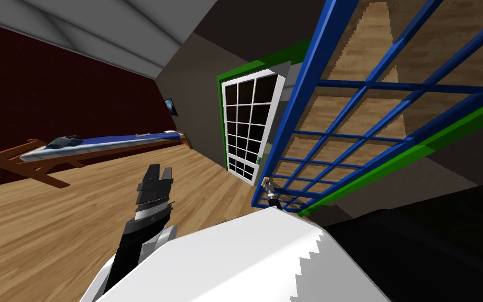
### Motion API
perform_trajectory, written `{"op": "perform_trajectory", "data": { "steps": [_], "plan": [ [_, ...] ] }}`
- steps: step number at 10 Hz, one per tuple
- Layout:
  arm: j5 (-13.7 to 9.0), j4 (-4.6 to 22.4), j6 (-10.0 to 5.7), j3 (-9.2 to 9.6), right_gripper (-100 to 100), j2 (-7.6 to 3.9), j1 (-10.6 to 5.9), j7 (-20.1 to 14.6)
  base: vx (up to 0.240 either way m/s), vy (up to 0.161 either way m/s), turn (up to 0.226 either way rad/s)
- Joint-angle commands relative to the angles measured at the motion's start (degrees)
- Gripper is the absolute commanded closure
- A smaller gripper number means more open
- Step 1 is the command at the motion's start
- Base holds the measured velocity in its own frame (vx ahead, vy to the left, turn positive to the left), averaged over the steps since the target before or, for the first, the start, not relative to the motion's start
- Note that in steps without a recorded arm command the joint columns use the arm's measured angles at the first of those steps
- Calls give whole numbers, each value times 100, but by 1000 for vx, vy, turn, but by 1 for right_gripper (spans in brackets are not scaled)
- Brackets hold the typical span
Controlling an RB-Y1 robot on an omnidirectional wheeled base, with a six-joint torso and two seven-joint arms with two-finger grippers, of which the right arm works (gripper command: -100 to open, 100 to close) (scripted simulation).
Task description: Pull the door open
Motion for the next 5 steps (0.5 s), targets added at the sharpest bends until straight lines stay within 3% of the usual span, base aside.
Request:
{"op": "perform_trajectory", "data": {
  "steps": [1, 5],
  "plan": [
    [57, 11, -35, 137, 100, -25, 56, -121, -235, -8, 84],
    [192, -96, -131, 445, 100, -233, 181, -440, -220, -32, 91]
  ]
}}
